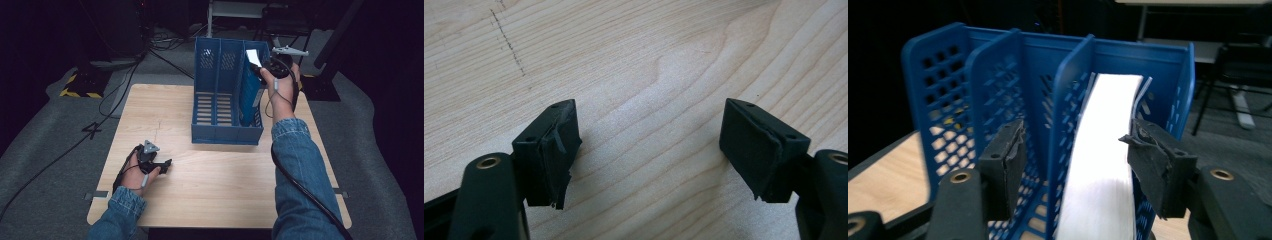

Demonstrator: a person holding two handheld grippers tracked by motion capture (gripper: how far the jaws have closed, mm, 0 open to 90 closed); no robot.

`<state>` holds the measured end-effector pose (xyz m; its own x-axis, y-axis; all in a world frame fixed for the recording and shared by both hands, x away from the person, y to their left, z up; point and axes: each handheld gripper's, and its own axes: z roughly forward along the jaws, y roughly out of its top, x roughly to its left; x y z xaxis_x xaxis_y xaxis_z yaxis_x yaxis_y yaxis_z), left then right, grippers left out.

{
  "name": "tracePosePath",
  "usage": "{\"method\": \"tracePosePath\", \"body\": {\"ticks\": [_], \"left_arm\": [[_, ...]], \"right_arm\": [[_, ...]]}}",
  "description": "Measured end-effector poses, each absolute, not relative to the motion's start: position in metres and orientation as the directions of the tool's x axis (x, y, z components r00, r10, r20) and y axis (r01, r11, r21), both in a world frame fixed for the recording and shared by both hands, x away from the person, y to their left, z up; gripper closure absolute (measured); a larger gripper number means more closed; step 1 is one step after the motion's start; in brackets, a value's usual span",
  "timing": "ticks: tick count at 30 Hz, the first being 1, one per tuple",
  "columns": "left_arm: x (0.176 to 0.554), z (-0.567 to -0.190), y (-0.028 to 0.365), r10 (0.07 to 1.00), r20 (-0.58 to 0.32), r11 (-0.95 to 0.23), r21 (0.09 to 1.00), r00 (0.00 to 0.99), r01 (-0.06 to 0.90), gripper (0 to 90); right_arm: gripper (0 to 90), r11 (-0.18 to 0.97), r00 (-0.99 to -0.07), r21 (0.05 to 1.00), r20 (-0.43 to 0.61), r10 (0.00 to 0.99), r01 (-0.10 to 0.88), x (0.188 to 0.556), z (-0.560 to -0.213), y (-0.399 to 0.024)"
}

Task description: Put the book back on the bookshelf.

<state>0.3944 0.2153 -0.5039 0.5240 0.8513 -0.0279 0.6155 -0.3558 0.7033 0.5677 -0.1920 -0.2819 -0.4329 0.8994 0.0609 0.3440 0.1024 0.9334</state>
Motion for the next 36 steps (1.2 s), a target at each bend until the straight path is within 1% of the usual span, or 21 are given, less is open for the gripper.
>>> {"method": "tracePosePath", "body": {"ticks": [5,7,9,11,12,18,21,24,29,36], "left_arm": [[0.394,-0.504,0.215,0.851,-0.028,-0.356,0.703,0.524,0.616,24.5],[0.394,-0.504,0.215,0.852,-0.026,-0.354,0.705,0.522,0.614,24.5],[0.394,-0.504,0.216,0.850,-0.024,-0.360,0.703,0.527,0.613,24.6],[0.392,-0.504,0.216,0.851,-0.023,-0.359,0.704,0.525,0.613,24.5],[0.392,-0.504,0.216,0.851,-0.025,-0.358,0.704,0.525,0.614,24.6],[0.388,-0.504,0.219,0.851,-0.025,-0.357,0.706,0.525,0.611,24.6],[0.388,-0.504,0.219,0.851,-0.025,-0.357,0.704,0.524,0.614,24.6],[0.388,-0.504,0.219,0.851,-0.025,-0.358,0.703,0.524,0.615,24.6],[0.388,-0.504,0.219,0.851,-0.024,-0.360,0.702,0.525,0.615,24.5],[0.389,-0.504,0.218,0.853,-0.026,-0.353,0.705,0.521,0.615,24.4]], "right_arm": [[40.4,0.140,-0.495,0.937,0.040,0.868,0.320,0.545,-0.271,-0.203],[39.7,0.141,-0.505,0.937,0.044,0.862,0.321,0.541,-0.270,-0.205],[39.6,0.145,-0.532,0.936,0.051,0.845,0.320,0.527,-0.267,-0.214],[39.6,0.153,-0.541,0.935,0.048,0.840,0.320,0.522,-0.267,-0.218],[39.3,0.160,-0.554,0.934,0.046,0.831,0.318,0.512,-0.267,-0.224],[38.5,0.201,-0.592,0.928,0.026,0.805,0.315,0.486,-0.268,-0.243],[38.4,0.213,-0.604,0.923,0.028,0.796,0.322,0.473,-0.271,-0.252],[38.4,0.203,-0.622,0.918,0.058,0.781,0.340,0.461,-0.275,-0.260],[38.4,0.249,-0.625,0.908,0.017,0.781,0.336,0.442,-0.283,-0.266],[37.9,0.302,-0.619,0.878,-0.009,0.786,0.371,0.422,-0.309,-0.278]]}}
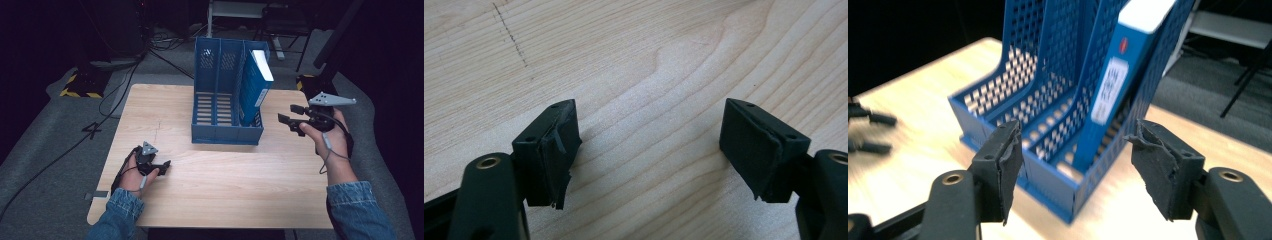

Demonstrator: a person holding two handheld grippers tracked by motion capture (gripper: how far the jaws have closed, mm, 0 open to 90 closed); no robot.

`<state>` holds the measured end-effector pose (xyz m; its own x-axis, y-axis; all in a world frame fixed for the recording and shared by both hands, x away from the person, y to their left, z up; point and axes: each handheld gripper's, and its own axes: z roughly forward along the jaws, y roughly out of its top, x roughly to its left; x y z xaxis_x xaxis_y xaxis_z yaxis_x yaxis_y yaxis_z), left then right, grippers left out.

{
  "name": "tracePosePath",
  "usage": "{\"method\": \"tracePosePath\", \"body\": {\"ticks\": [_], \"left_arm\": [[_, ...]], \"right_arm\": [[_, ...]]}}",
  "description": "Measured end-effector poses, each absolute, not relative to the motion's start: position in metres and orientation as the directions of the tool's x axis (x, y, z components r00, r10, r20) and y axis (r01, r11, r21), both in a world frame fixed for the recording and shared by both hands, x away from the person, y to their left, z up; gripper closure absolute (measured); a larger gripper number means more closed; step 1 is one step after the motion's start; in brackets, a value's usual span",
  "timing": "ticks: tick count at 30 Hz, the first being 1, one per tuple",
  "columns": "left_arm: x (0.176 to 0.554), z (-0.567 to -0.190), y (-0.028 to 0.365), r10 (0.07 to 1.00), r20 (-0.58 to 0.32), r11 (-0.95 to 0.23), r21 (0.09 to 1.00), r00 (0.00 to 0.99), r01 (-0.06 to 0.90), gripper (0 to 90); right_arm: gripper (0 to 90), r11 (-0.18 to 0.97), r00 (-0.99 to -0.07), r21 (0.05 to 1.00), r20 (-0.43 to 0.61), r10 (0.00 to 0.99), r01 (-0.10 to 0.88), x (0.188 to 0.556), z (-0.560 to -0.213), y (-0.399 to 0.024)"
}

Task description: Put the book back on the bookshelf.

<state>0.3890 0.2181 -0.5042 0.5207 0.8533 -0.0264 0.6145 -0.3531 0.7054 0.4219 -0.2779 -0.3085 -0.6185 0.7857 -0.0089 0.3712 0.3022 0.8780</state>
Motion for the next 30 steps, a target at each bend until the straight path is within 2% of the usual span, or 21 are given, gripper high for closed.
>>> {"method": "tracePosePath", "body": {"ticks": [5,19,30], "left_arm": [[0.390,-0.504,0.217,0.853,-0.028,-0.354,0.702,0.521,0.618,24.4],[0.391,-0.504,0.217,0.853,-0.024,-0.355,0.705,0.521,0.614,24.4],[0.391,-0.504,0.216,0.854,-0.025,-0.353,0.706,0.520,0.614,24.4]], "right_arm": [[36.9,0.348,-0.619,0.852,-0.037,0.785,0.391,0.410,-0.336,-0.282],[34.4,0.358,-0.592,0.784,0.015,0.806,0.507,0.397,-0.422,-0.301],[33.4,0.377,-0.584,0.751,0.014,0.812,0.542,0.385,-0.474,-0.314]]}}
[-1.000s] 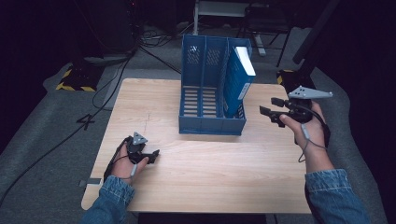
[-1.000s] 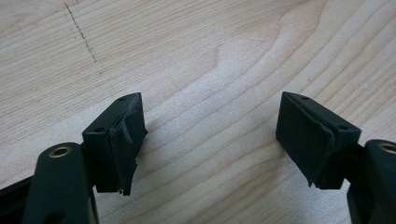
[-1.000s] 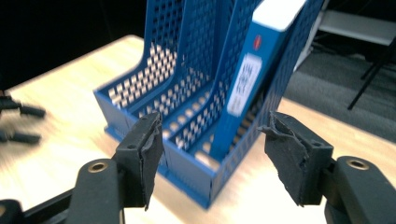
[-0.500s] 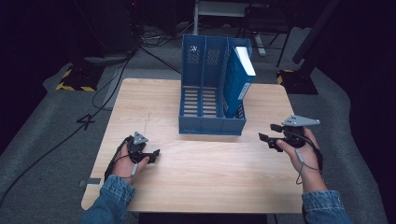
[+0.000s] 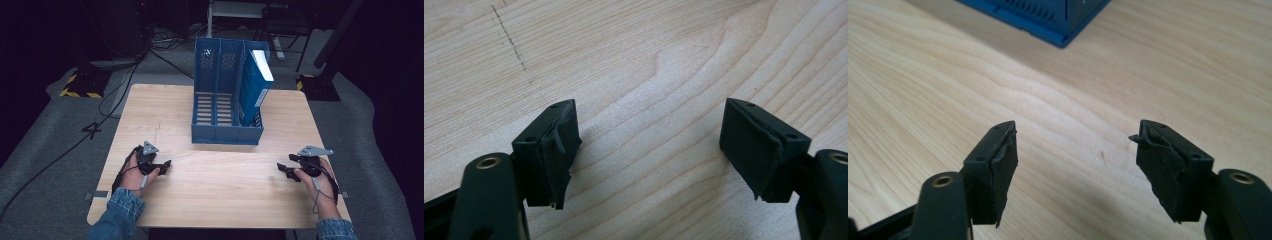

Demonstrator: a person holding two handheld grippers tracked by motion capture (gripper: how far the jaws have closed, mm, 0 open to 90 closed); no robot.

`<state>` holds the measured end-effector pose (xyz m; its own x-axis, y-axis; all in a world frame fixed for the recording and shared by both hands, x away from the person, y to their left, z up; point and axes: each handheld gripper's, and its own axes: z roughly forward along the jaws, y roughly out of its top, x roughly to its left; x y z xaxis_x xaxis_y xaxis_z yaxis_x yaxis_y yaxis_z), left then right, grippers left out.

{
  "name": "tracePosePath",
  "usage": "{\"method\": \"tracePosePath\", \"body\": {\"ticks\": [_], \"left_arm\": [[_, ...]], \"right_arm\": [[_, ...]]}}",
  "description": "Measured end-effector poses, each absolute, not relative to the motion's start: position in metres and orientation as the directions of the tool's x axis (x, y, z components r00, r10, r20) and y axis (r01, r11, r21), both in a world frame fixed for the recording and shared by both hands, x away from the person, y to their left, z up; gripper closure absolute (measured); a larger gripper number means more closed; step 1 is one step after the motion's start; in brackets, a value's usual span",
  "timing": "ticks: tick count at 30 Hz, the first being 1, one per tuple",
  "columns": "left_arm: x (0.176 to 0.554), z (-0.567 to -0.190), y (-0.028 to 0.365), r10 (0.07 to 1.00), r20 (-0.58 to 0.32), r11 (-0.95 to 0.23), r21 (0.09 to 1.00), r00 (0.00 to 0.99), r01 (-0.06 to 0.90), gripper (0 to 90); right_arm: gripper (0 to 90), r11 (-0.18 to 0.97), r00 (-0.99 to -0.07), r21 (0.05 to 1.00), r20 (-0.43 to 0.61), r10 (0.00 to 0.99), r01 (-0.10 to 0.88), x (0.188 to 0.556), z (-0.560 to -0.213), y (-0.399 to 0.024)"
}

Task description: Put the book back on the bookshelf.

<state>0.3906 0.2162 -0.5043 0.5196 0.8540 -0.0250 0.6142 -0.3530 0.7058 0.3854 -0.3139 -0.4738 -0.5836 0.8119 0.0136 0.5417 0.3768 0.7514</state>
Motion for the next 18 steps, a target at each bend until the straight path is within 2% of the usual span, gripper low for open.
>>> {"method": "tracePosePath", "body": {"ticks": [4,6,7,10,13,18], "left_arm": [[0.391,-0.504,0.216,0.852,-0.023,-0.358,0.704,0.523,0.614,24.4],[0.391,-0.504,0.216,0.852,-0.022,-0.358,0.704,0.522,0.614,24.4],[0.391,-0.504,0.216,0.852,-0.022,-0.358,0.704,0.522,0.613,24.4],[0.391,-0.504,0.215,0.853,-0.022,-0.357,0.704,0.521,0.614,24.4],[0.391,-0.504,0.215,0.852,-0.020,-0.359,0.704,0.523,0.613,24.4],[0.391,-0.504,0.215,0.852,-0.021,-0.360,0.704,0.524,0.613,24.4]], "right_arm": [[32.2,0.359,-0.571,0.755,0.026,0.821,0.550,0.380,-0.489,-0.315],[31.7,0.401,-0.575,0.723,-0.007,0.818,0.562,0.380,-0.494,-0.313],[30.3,0.427,-0.582,0.709,-0.028,0.813,0.561,0.379,-0.496,-0.312],[23.0,0.390,-0.571,0.736,-0.005,0.821,0.554,0.377,-0.503,-0.310],[15.3,0.404,-0.591,0.738,-0.010,0.807,0.540,0.377,-0.505,-0.307],[12.6,0.413,-0.598,0.733,-0.010,0.801,0.540,0.378,-0.505,-0.305]]}}
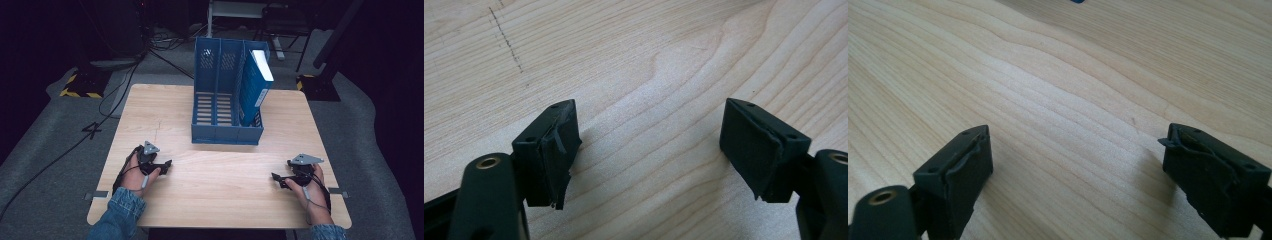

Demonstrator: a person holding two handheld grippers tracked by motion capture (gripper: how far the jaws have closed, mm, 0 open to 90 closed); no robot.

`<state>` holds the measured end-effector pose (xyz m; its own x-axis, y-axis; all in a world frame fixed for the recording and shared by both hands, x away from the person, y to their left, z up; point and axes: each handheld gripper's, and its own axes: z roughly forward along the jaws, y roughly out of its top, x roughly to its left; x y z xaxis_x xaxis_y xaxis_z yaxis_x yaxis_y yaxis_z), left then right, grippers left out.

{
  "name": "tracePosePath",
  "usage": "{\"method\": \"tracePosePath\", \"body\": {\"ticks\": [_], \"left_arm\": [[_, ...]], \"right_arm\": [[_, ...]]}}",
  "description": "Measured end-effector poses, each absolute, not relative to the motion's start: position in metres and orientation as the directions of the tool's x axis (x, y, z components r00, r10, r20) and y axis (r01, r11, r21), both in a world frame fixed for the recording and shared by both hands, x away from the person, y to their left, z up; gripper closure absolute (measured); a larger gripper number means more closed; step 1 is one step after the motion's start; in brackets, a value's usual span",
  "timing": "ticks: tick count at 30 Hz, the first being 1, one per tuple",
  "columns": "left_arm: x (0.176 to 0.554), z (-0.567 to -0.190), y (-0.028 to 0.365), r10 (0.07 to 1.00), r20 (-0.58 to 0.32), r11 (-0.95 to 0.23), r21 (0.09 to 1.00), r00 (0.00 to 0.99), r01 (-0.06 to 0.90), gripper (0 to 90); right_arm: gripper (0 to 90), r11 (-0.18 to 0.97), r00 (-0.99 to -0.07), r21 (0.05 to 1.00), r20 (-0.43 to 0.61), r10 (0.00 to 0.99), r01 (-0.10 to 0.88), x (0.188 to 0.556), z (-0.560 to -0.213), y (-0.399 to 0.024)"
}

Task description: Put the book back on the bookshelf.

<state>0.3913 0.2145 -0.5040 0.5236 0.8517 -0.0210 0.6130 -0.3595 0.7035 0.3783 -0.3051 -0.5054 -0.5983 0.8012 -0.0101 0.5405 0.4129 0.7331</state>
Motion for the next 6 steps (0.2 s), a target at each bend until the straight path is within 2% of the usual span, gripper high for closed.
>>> {"method": "tracePosePath", "body": {"ticks": [6], "left_arm": [[0.3913,-0.5040,0.2145,0.852,-0.021,-0.359,0.703,0.524,0.613,24.3]], "right_arm": [[12.5,0.412,-0.598,0.733,-0.009,0.802,0.541,0.3784,-0.5054,-0.3052]]}}
